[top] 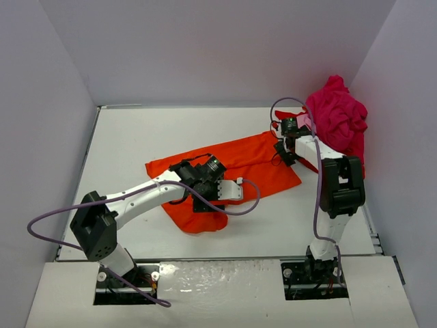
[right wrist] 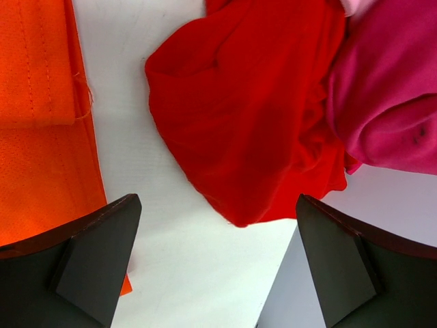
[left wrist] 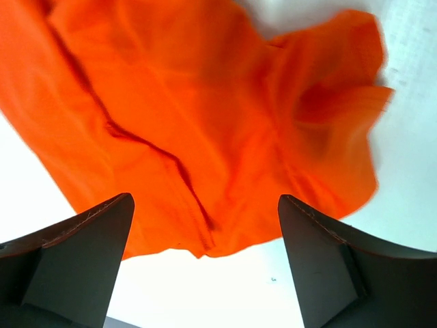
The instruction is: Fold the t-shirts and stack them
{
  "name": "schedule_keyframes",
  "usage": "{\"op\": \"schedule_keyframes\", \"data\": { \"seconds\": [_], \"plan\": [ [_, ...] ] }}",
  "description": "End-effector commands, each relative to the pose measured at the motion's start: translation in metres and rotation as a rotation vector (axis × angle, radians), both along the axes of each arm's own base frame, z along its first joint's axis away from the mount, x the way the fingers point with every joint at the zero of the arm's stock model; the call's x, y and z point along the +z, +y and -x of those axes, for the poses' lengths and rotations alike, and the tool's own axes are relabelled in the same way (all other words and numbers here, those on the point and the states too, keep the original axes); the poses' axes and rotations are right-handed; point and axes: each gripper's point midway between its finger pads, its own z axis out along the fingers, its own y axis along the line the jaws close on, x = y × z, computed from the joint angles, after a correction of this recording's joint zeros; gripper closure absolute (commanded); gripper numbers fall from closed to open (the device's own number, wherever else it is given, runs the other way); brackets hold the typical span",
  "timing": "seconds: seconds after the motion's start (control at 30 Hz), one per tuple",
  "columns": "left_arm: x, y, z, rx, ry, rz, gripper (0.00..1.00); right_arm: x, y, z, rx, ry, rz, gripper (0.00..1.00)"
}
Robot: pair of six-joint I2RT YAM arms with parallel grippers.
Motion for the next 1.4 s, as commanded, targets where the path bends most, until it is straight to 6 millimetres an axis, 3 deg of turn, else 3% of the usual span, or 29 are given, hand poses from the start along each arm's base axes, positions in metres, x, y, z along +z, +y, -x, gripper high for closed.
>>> {"op": "schedule_keyframes", "data": {
  "seconds": [0.0,0.17,0.4,0.73,1.37],
  "plan": [
    [0.007,0.000,0.036,-0.108,0.020,-0.033,0.17,0.014,-0.005,-0.007,-0.012,-0.041,0.051,0.05],
    [-0.010,-0.004,0.066,-0.141,0.065,-0.048,0.20,0.011,-0.010,-0.004,-0.021,-0.028,0.069,0.05],
    [-0.009,-0.011,0.086,-0.138,0.144,0.010,0.21,0.007,-0.017,-0.002,-0.031,-0.008,0.091,0.05],
    [-0.039,-0.020,0.095,-0.172,0.157,-0.020,0.22,0.005,-0.016,-0.004,-0.031,-0.006,0.088,0.05],
    [-0.068,-0.033,0.083,-0.165,0.145,-0.059,0.22,-0.002,-0.011,-0.001,-0.024,0.002,0.064,0.05]
  ]
}}
